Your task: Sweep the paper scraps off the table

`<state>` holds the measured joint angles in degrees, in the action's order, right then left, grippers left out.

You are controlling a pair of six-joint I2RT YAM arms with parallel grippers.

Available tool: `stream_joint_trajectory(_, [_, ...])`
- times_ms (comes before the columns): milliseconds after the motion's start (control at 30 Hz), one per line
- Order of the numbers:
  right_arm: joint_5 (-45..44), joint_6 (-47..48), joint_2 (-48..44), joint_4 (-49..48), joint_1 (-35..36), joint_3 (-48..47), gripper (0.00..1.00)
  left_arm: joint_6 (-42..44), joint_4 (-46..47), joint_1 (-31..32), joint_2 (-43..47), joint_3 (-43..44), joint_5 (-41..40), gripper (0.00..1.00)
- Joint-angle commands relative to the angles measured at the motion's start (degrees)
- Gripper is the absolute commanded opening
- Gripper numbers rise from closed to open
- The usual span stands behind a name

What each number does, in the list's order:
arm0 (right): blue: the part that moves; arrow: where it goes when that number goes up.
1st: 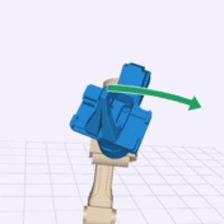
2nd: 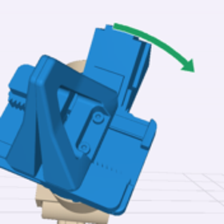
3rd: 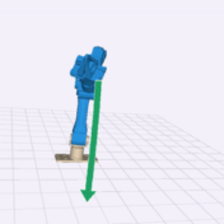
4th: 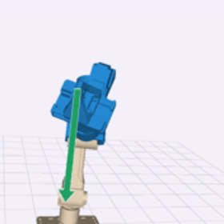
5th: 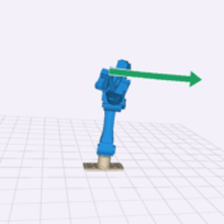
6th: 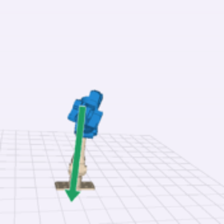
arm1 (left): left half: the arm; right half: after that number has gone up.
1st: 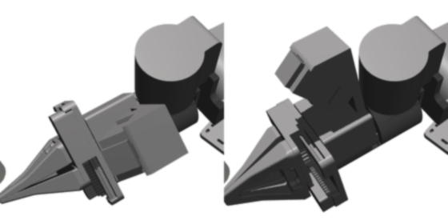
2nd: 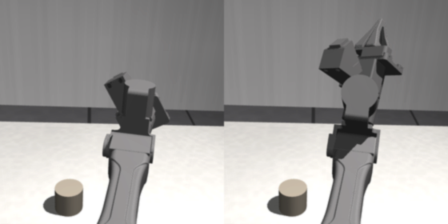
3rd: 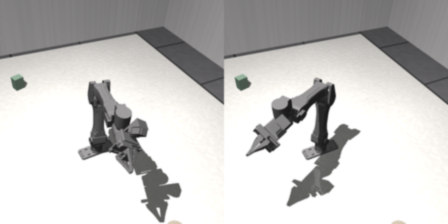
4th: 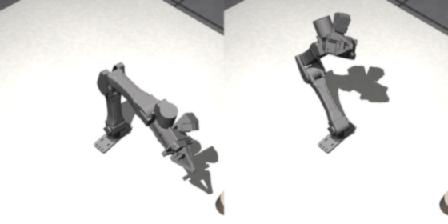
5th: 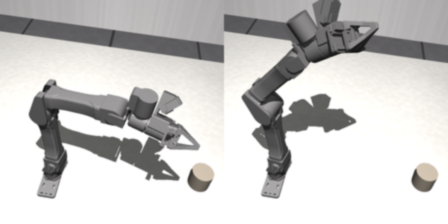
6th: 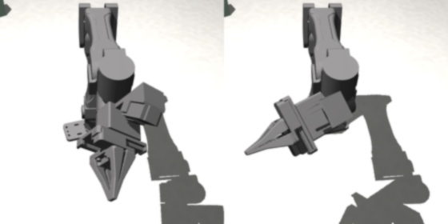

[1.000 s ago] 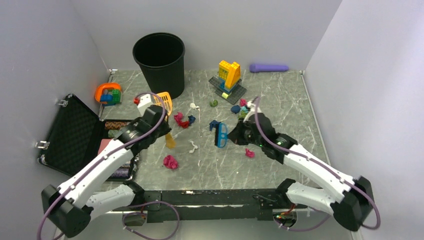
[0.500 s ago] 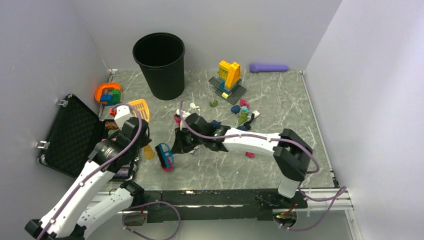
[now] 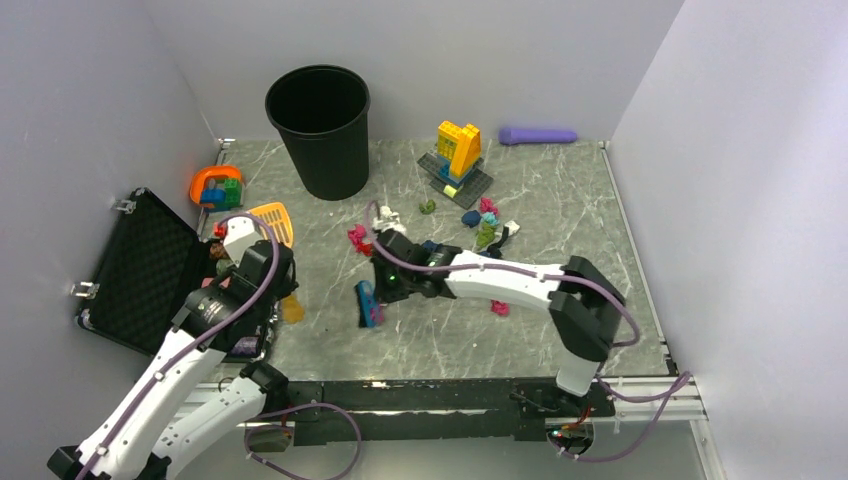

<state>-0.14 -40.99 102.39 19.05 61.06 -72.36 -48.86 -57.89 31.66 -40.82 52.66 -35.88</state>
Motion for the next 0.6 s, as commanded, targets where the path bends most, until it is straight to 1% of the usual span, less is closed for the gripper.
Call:
stream_joint_trajectory(0, [-14.6, 1.8, -9.8, 13.1, -5.1, 2.7, 0.00, 3.6, 5.1, -0.2, -1.3, -1.5, 4.3, 0.00])
stream_joint_trajectory(100, [-15.5, 3.7, -15.5, 14.6, -8.0, 3.8, 0.00, 5.5, 8.5, -0.2, -2.8, -3.1, 9.1, 0.00])
stream_joint_trajectory(233, [-15.8, 5.5, -22.1, 14.2, -9.8, 4.4, 0.00, 7.3, 11.0, -0.2, -5.1, -4.5, 14.3, 0.00])
stream_joint_trajectory(333, [-14.2, 6.0, -24.9, 10.3, -10.7, 5.7, 0.00, 8.5, 13.0, -0.2, -5.6, -5.8, 17.4, 0.00])
stream_joint_trajectory(433, [-9.6, 4.6, -24.4, 4.3, -11.8, 6.7, 0.00, 7.9, 13.5, -0.3, -5.1, -6.9, 17.7, 0.00])
stream_joint_trajectory(567, [-3.2, 1.5, -18.0, -3.0, -12.6, 3.4, 0.00, 6.5, 11.9, -0.3, -2.4, -7.5, 14.1, 0.00])
